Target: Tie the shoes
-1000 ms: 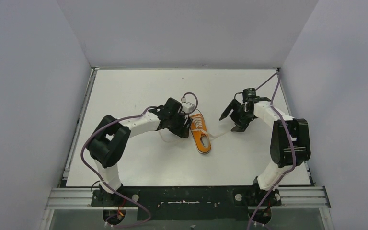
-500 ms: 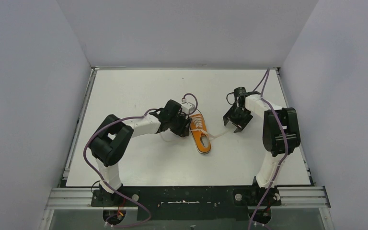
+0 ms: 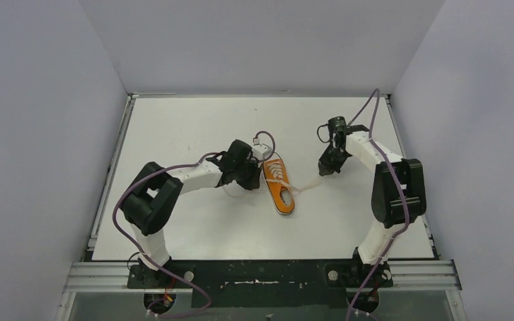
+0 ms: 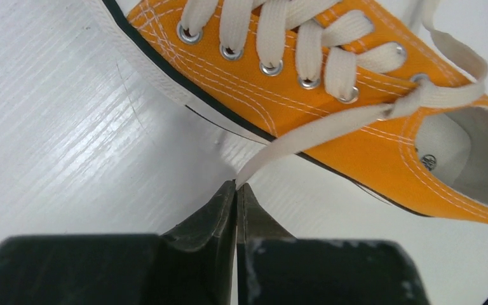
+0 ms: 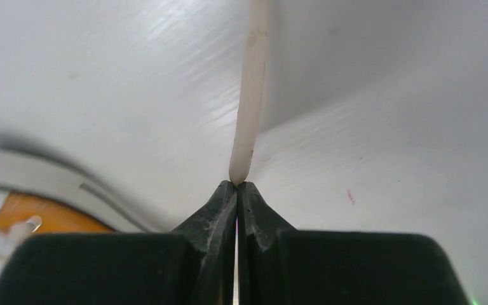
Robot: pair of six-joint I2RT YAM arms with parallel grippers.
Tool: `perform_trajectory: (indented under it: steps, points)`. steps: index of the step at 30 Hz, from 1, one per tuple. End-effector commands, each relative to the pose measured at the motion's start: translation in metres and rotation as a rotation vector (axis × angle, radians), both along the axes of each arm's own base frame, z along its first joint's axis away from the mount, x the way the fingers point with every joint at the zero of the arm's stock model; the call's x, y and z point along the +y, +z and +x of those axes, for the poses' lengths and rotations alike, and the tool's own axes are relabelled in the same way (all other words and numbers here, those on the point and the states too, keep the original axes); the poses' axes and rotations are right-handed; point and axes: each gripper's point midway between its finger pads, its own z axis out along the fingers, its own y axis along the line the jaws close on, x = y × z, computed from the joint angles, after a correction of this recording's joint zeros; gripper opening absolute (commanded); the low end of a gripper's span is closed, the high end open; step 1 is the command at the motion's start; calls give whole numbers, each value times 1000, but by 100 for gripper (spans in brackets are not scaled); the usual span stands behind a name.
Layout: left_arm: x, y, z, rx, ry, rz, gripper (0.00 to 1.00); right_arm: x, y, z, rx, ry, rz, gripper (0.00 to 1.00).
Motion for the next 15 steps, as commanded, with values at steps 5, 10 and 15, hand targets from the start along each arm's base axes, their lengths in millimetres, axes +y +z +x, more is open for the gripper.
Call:
perform_trajectory:
  steps: [5,10,15]
  points:
    - [-21,107,10,-254,-41,-228,0,61,152,55,-593,292,413,0]
    - [-37,123,19,-316,-27,-336,0,118,188,73,-701,360,653,0]
    - [-54,126,21,-289,-44,-381,0,151,196,86,-706,395,703,0]
